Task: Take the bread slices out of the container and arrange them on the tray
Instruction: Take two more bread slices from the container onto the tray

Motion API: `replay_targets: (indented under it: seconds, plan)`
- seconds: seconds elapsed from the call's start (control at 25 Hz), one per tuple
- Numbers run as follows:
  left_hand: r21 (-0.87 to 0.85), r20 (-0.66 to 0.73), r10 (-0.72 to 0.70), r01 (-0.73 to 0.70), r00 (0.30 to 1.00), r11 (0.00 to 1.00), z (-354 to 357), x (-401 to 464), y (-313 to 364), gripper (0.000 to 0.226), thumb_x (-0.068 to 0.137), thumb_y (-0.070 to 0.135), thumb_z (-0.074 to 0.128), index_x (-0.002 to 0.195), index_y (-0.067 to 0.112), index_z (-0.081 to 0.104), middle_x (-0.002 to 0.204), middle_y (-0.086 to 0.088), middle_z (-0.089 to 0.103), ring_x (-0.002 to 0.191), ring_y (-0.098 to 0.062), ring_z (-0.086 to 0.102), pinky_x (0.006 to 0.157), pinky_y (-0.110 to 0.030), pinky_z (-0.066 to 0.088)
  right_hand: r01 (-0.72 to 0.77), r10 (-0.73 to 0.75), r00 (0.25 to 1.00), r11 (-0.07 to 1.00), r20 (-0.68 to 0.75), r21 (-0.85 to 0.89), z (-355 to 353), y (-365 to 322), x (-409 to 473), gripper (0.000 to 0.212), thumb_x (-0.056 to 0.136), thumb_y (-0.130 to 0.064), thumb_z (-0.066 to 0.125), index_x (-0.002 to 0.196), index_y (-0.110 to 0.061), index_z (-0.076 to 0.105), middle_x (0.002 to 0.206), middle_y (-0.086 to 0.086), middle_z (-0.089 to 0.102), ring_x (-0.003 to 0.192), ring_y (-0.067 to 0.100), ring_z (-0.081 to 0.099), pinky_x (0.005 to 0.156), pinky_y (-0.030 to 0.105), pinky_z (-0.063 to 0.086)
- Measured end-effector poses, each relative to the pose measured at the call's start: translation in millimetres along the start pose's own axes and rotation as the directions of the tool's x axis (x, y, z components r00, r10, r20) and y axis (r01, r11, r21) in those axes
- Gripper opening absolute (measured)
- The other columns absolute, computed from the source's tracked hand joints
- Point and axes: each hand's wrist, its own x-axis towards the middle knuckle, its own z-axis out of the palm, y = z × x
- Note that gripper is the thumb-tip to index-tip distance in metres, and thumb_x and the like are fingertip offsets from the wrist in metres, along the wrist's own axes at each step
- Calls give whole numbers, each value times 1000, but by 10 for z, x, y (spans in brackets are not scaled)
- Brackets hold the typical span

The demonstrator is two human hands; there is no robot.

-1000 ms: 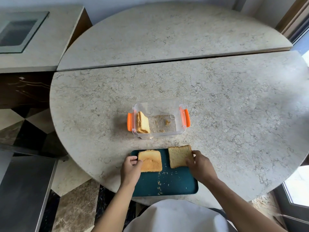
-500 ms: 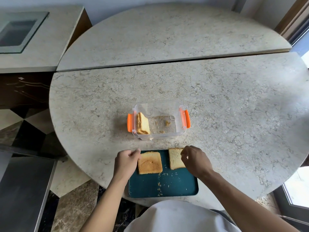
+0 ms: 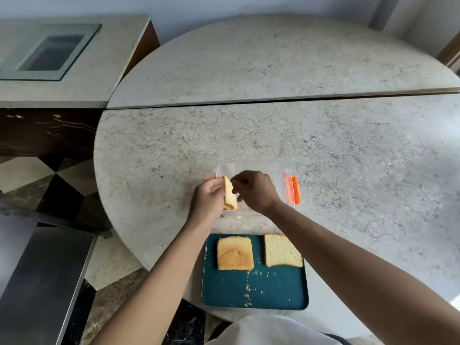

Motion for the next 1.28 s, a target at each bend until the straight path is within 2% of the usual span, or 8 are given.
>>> replay_targets:
  seconds: [0.08, 0.24, 0.4, 0.56, 0.76, 0.92, 1.04, 1.28]
  plan:
    - [-23, 21, -68, 68, 997, 997, 77, 66, -34, 46, 91, -6, 45, 135, 5, 56, 131, -9, 65, 116, -17, 62, 102, -39, 50, -91, 91, 996, 995, 16, -43, 69, 59, 235, 25, 91, -24, 63, 115, -19, 71, 93, 3, 79, 85, 13, 74, 62, 17, 47]
    - [-41, -31, -145, 143, 989, 989, 179, 80, -41, 47, 85, 0, 46, 122, 21, 67, 114, 14, 66, 97, -3, 61, 76, -23, 47, -217, 227, 969, 970, 101, -107, 265, 209, 538, 52, 85, -46, 74, 128, -19, 62, 117, 5, 72, 108, 22, 66, 75, 29, 47]
    - [113, -34, -144, 147, 989, 983, 266, 91, -46, 43, 88, 7, 45, 122, 26, 64, 98, 14, 65, 83, 0, 58, 69, -25, 46, -254, 279, 950, 952, 142, -171, 397, 367, 575, 60, 81, -51, 75, 129, -20, 57, 117, 6, 72, 111, 25, 64, 90, 38, 52]
    - [363, -12, -123, 118, 992, 924, 358, 118, -64, 55, 86, 10, 43, 139, 27, 49, 117, 0, 66, 89, -16, 61, 59, -21, 42, -280, 304, 938, 948, 168, -153, 419, 470, 568, 60, 83, -46, 74, 133, -18, 55, 120, 7, 72, 115, 26, 63, 94, 36, 50]
    - [503, -34, -48, 58, 998, 862, 478, 199, -125, 31, 91, 23, 56, 121, 18, 58, 103, -4, 70, 91, -25, 68, 53, -23, 40, -325, 325, 938, 945, 120, -17, 306, 587, 531, 55, 88, -33, 64, 136, -12, 51, 120, 12, 70, 111, 28, 64, 91, 40, 53]
    - [825, 19, 154, -103, 988, 555, 585, 287, -213, 48, 84, 14, 64, 129, 2, 50, 115, -16, 64, 110, -33, 58, 78, -36, 50, -435, 428, 898, 898, 102, 61, 171, 737, 555, 48, 87, -25, 59, 131, -7, 55, 117, 15, 67, 101, 32, 68, 86, 49, 60]
    - [953, 79, 183, -128, 980, 276, 679, 369, -244, 56, 81, 13, 70, 130, 4, 46, 118, -19, 60, 115, -34, 51, 74, -39, 54, -451, 444, 888, 891, 120, 46, 141, 805, 534, 42, 85, -21, 63, 124, -7, 59, 109, 15, 69, 91, 30, 72, 78, 48, 63]
    - [956, 51, 192, -104, 980, 275, 661, 567, -250, 55, 84, 2, 69, 128, 6, 37, 108, -21, 58, 84, -33, 65, 53, -36, 43, -416, 420, 902, 907, 103, -55, 191, 856, 487, 42, 83, -16, 67, 123, -11, 58, 101, 10, 67, 85, 30, 71, 73, 44, 62]
